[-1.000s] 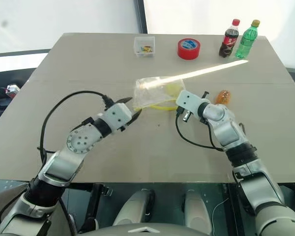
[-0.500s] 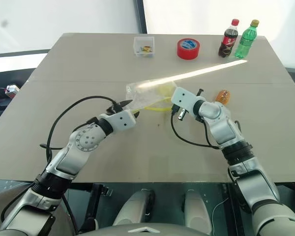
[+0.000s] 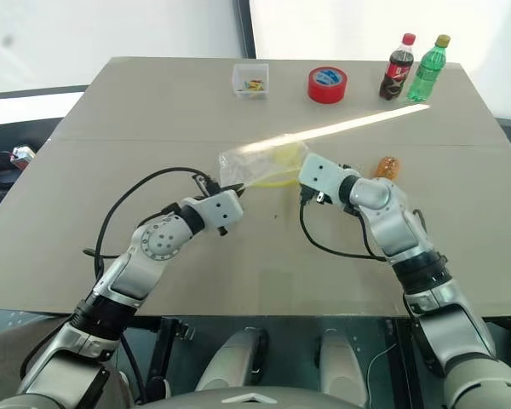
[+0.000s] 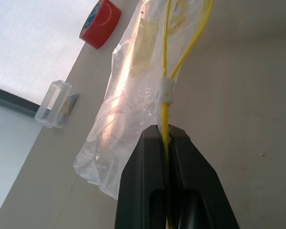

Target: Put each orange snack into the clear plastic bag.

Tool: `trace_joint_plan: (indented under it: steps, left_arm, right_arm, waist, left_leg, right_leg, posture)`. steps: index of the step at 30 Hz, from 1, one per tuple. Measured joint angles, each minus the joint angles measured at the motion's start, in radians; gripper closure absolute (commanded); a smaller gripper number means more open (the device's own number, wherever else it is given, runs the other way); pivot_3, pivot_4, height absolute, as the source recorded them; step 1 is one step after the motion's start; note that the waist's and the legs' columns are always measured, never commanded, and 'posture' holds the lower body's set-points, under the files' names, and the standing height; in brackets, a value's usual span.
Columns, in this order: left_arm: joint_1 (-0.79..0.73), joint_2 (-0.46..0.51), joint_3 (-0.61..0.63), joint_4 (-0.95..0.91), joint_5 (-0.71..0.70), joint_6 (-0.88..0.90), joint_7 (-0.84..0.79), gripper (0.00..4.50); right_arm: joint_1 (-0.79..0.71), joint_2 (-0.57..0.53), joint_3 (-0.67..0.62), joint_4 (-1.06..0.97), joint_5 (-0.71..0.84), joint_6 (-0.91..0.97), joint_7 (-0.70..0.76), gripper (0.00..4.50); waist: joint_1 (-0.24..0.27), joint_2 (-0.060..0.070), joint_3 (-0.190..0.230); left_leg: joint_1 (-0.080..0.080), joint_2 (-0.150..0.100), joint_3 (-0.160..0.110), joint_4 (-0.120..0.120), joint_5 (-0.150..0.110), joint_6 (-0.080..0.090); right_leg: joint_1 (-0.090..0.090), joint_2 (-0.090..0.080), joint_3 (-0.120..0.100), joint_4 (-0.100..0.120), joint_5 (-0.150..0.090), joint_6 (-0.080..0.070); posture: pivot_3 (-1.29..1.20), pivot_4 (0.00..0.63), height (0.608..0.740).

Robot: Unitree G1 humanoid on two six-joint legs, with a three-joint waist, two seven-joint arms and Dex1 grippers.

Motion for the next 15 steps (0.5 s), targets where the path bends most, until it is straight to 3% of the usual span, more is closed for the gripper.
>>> trace_joint_plan:
  steps: [3,4,8,10,15]
  left_arm:
    - [0.0,-0.003,0.001,0.0,0.0,0.003,-0.006,4.5]
    - [0.001,-0.003,0.002,0.0,-0.001,0.004,-0.009,4.5]
    - [0.004,-0.013,0.005,0.0,-0.001,0.008,-0.016,4.5]
    - [0.004,-0.024,0.005,0.0,-0.001,0.012,-0.017,4.5]
    - [0.004,-0.037,0.006,0.0,0.0,0.02,-0.017,4.5]
  right_arm:
    - [0.022,0.005,-0.014,-0.056,0.014,0.04,-0.01,1.81]
    - [0.033,0.015,-0.029,-0.077,0.023,0.052,-0.017,2.06]
    - [0.066,0.036,-0.039,-0.123,0.038,0.073,-0.032,3.51]
    - [0.082,0.051,-0.031,-0.121,0.037,0.08,-0.037,4.44]
    - [0.081,0.067,-0.024,-0.113,0.037,0.083,-0.049,4.44]
  waist:
    - [0.0,0.0,0.0]
    - [0.001,0.0,0.0]
    - [0.001,0.0,0.0]
    - [0.001,0.0,0.0]
    - [0.001,0.0,0.0]
  left_leg:
    - [0.0,0.0,0.0,0.0,0.0,0.0]
    - [0.0,0.0,-0.001,0.0,0.0,0.0]
    - [0.0,0.0,0.0,0.0,0.0,0.0]
    - [0.0,0.0,0.0,0.0,0.0,0.0]
    - [0.0,0.0,-0.001,0.0,0.0,0.0]
  right_leg:
    - [0.0,0.001,0.0,0.0,0.0,0.0]
    - [0.0,0.001,0.0,0.0,0.0,0.0]
    - [0.0,0.001,0.0,0.0,0.0,0.0]
    - [0.0,0.001,0.0,0.0,0.0,0.0]
    - [0.0,0.001,0.0,0.0,0.0,0.0]
  posture:
    - [0.0,0.15,0.74]
    - [0.0,0.15,0.74]
    - [0.0,0.15,0.74]
    - [0.0,0.15,0.74]
    - [0.0,0.15,0.74]
